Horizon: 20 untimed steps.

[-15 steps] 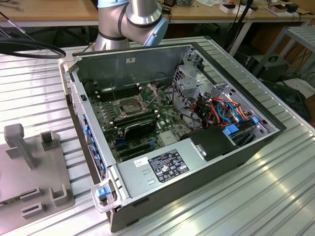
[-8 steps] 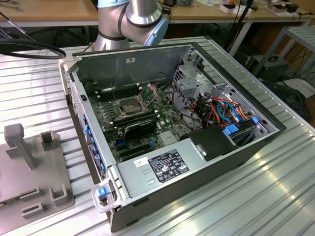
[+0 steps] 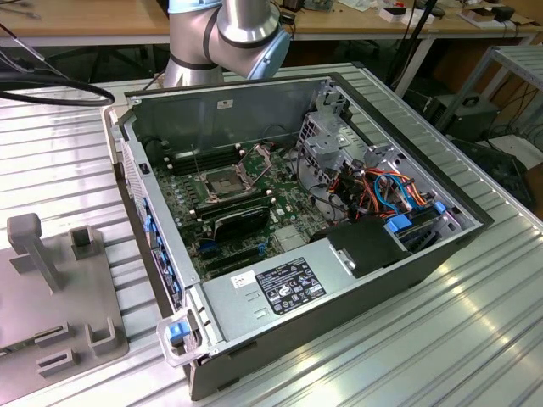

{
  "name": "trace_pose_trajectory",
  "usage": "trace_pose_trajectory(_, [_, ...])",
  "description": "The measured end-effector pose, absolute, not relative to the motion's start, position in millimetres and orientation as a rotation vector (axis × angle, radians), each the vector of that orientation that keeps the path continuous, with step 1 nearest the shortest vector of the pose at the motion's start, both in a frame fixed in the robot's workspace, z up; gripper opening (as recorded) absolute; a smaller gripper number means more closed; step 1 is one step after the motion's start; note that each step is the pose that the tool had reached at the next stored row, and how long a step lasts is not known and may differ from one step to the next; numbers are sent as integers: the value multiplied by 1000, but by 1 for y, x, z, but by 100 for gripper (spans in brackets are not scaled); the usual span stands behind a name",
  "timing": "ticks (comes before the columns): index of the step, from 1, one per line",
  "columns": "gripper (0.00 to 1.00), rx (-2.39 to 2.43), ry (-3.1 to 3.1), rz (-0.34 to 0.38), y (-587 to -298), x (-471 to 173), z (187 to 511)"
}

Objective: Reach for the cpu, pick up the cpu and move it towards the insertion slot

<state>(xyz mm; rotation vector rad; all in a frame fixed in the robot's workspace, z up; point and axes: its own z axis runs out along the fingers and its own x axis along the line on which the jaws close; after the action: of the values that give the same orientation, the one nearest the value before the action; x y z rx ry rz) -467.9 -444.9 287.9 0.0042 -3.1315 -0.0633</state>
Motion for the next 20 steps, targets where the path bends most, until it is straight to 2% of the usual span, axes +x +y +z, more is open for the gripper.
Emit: trace_pose_trajectory(20, [60, 4, -3126, -63, -445, -467, 262])
